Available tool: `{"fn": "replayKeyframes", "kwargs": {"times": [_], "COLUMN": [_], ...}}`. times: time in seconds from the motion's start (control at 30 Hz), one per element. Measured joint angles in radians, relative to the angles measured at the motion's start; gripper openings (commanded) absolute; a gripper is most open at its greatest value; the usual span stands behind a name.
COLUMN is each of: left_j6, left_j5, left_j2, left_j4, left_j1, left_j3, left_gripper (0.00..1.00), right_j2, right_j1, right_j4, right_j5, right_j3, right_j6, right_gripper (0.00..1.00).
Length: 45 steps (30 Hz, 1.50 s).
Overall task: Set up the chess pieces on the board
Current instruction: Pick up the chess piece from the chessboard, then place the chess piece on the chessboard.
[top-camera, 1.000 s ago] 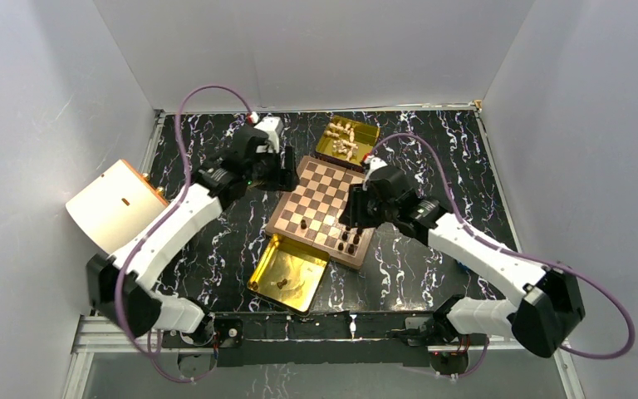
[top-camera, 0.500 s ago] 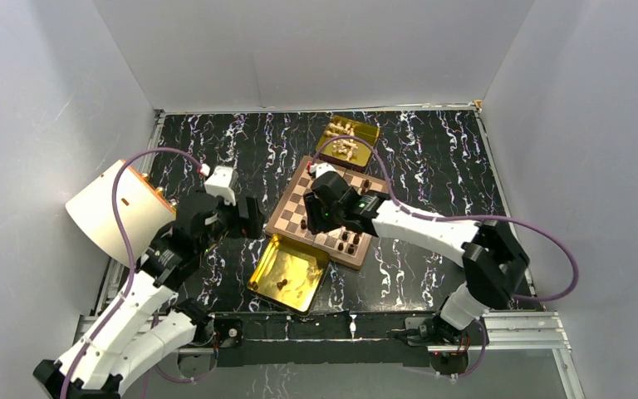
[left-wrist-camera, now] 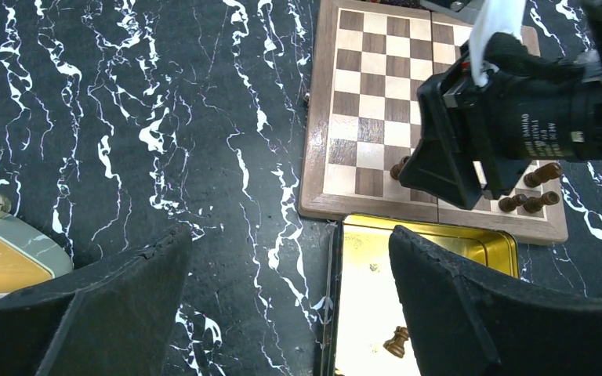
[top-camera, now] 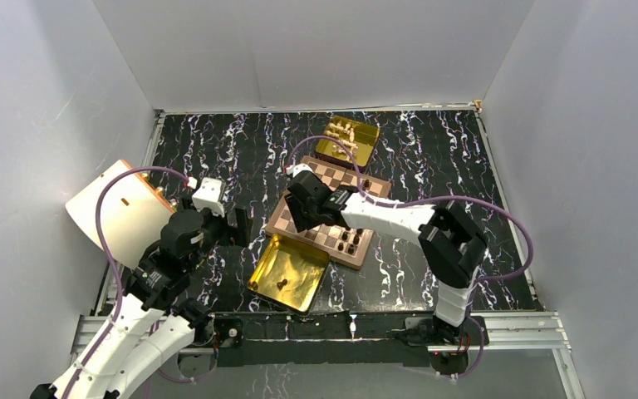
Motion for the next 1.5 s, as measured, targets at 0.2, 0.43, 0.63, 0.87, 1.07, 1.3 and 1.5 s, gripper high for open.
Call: {"fn": "replayKeyframes", "kwargs": {"times": [0.2, 0.43, 0.63, 0.87, 1.07, 1.3, 1.5], "left_j6": [0.014, 0.018, 0.022, 0.023, 0.023, 0.026, 0.027], "left_j5": [0.0, -0.003, -0.011, -0.018, -0.018, -0.018, -0.018], "left_j2": [0.01, 0.007, 0.006, 0.006, 0.006, 0.006, 0.011], "left_j4": [-0.001, -0.002, -0.002, -0.005, -0.005, -0.005, -0.004], "left_j1": [0.0, 0.0, 0.0, 0.0, 0.0, 0.0, 0.0], "left_j3": [0.0, 0.0, 0.0, 0.0, 0.0, 0.0, 0.0], "left_gripper": [0.92, 0.92, 0.92, 0.92, 0.92, 0.92, 0.92], "right_j2": [0.063, 0.076, 0.101, 0.105, 0.098, 0.004, -0.108], "right_j1": [0.008, 0.013, 0.013, 0.013, 0.013, 0.006, -0.058], "right_j4": [-0.023, -0.05, -0.051, -0.051, -0.059, -0.098, -0.138], "right_j5": [0.038, 0.085, 0.09, 0.098, 0.103, 0.111, 0.123], "right_j3": [0.048, 0.07, 0.079, 0.079, 0.079, 0.079, 0.079], "right_j6": [-0.02, -0.041, -0.045, -0.052, -0.063, -0.075, -0.094], "right_gripper": [0.45, 0.4, 0.32, 0.23, 0.2, 0.19, 0.19]}}
